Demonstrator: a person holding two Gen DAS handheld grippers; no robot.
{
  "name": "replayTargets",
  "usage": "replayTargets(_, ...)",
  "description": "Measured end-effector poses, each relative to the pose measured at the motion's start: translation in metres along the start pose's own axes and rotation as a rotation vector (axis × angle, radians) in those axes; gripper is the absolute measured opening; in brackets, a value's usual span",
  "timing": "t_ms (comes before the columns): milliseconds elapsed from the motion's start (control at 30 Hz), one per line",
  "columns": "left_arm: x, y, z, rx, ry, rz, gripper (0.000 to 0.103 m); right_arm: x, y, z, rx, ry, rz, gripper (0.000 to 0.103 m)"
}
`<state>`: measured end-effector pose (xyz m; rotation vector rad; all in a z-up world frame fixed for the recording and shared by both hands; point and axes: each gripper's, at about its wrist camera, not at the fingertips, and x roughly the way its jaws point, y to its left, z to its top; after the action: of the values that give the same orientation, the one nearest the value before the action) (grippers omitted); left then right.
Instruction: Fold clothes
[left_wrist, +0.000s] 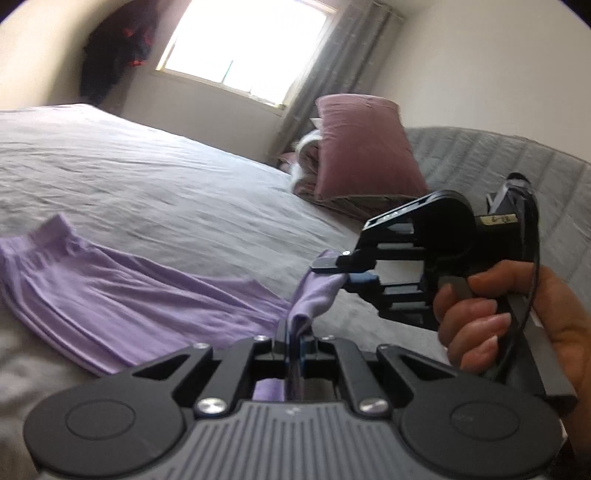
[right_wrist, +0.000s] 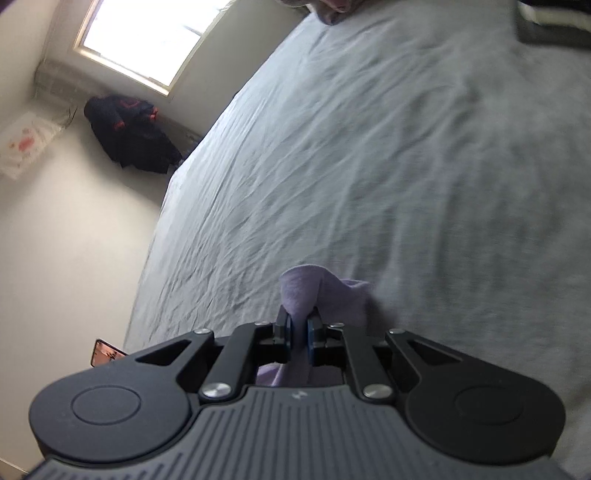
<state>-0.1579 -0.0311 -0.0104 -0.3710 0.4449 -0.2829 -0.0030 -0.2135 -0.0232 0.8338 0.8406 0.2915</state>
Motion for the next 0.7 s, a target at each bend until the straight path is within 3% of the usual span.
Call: replayTargets(700,-0.02,0.147,0.043,-0.39,-0.034,0.143,0.004,0.13,0.107,-0.034,-0.133,0.148,-0.076,0.011)
